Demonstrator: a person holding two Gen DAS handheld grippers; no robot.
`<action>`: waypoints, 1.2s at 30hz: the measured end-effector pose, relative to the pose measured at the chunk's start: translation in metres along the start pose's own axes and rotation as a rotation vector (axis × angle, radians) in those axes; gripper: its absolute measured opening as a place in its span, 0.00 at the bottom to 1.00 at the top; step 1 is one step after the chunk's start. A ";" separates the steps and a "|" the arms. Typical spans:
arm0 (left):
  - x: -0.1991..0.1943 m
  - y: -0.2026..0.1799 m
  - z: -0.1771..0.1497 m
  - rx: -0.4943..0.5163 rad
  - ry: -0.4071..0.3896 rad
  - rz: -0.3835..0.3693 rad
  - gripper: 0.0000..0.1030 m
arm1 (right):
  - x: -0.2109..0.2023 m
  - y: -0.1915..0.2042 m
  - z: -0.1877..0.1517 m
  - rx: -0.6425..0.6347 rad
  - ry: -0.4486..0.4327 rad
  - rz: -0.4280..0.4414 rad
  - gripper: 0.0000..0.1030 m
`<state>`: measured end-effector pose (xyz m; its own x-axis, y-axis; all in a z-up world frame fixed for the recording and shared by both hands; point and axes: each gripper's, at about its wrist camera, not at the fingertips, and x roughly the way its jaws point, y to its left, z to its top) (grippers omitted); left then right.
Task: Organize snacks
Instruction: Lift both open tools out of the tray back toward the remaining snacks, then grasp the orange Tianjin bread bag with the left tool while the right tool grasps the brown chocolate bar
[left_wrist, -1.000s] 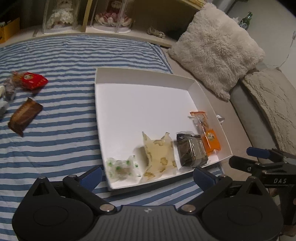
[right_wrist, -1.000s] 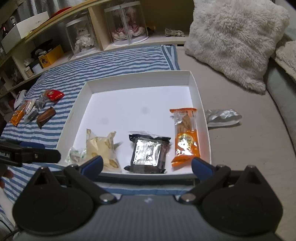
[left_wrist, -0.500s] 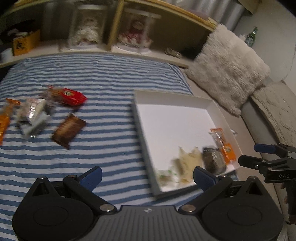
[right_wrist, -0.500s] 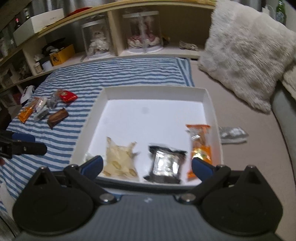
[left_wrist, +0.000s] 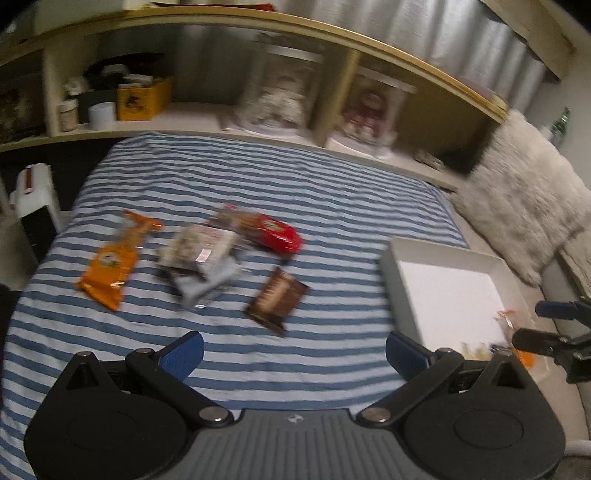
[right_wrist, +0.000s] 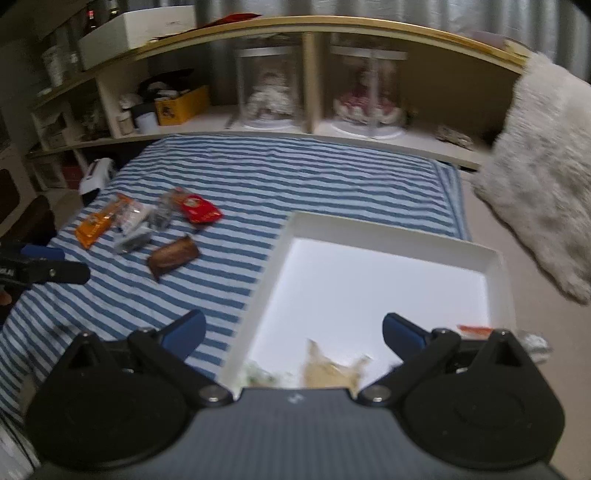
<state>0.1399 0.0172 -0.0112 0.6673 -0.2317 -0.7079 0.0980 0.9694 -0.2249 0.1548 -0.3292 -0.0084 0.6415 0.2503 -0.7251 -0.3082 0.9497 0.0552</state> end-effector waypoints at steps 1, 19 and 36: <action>0.000 0.006 0.000 -0.007 -0.006 0.011 1.00 | 0.005 0.007 0.003 -0.005 0.000 0.013 0.99; 0.037 0.124 0.018 -0.079 -0.114 0.210 1.00 | 0.120 0.096 0.035 0.079 -0.017 0.176 1.00; 0.094 0.150 0.027 -0.098 -0.155 0.209 1.00 | 0.224 0.123 0.038 0.086 0.043 0.195 1.00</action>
<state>0.2373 0.1429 -0.0933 0.7712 -0.0055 -0.6366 -0.1205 0.9806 -0.1543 0.2872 -0.1495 -0.1380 0.5448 0.4247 -0.7231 -0.3611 0.8970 0.2548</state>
